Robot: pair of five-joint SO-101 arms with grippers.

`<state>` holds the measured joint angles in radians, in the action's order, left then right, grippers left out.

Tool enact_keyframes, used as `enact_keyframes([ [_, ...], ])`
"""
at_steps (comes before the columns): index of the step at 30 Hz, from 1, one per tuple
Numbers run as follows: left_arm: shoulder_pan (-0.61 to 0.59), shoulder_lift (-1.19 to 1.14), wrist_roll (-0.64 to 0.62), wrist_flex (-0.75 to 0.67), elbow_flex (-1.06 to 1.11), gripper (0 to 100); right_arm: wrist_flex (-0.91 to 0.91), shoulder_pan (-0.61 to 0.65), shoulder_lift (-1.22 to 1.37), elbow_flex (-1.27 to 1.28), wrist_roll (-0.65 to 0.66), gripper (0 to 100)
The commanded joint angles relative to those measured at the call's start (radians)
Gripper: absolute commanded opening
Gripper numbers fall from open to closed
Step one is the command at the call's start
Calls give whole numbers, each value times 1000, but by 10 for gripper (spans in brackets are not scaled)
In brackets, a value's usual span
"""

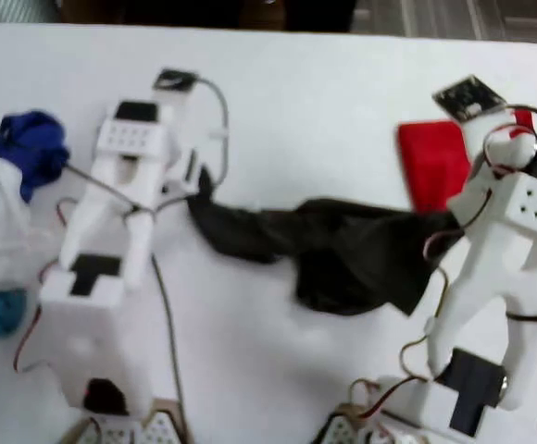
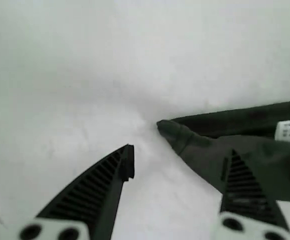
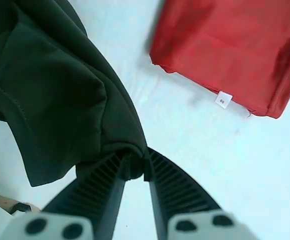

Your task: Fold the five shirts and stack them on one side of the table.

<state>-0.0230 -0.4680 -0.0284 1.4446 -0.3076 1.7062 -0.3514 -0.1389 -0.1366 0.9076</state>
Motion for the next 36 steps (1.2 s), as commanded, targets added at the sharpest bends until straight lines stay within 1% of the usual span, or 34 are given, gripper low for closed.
enact_keyframes([
  [1,8,-55,-49,23,-90,317,-16,4,-45,-5,6,20],
  [6,3,-157,-54,23,-140,316,-16,-2,-45,-5,6,20],
  [11,11,-181,-55,23,-188,305,-16,2,-44,-3,6,20],
  [17,11,-183,-55,23,-182,138,-16,-2,-44,-3,6,20],
  [19,11,-183,-55,23,-182,146,-16,-2,-44,-3,6,20],
  [23,11,-183,-51,25,-182,235,-16,2,-44,-3,6,20],
  [25,6,-183,-49,26,-182,263,-16,1,-44,-3,6,20],
  [28,5,-178,-49,60,-191,264,-16,-4,-44,-3,6,20],
  [31,15,-170,-57,144,-200,264,-16,-4,-44,-3,6,20],
  [33,31,-183,-109,212,-228,264,-16,-4,-44,-3,6,20],
  [36,38,-192,-288,250,-242,264,-16,2,-44,-3,6,20],
])
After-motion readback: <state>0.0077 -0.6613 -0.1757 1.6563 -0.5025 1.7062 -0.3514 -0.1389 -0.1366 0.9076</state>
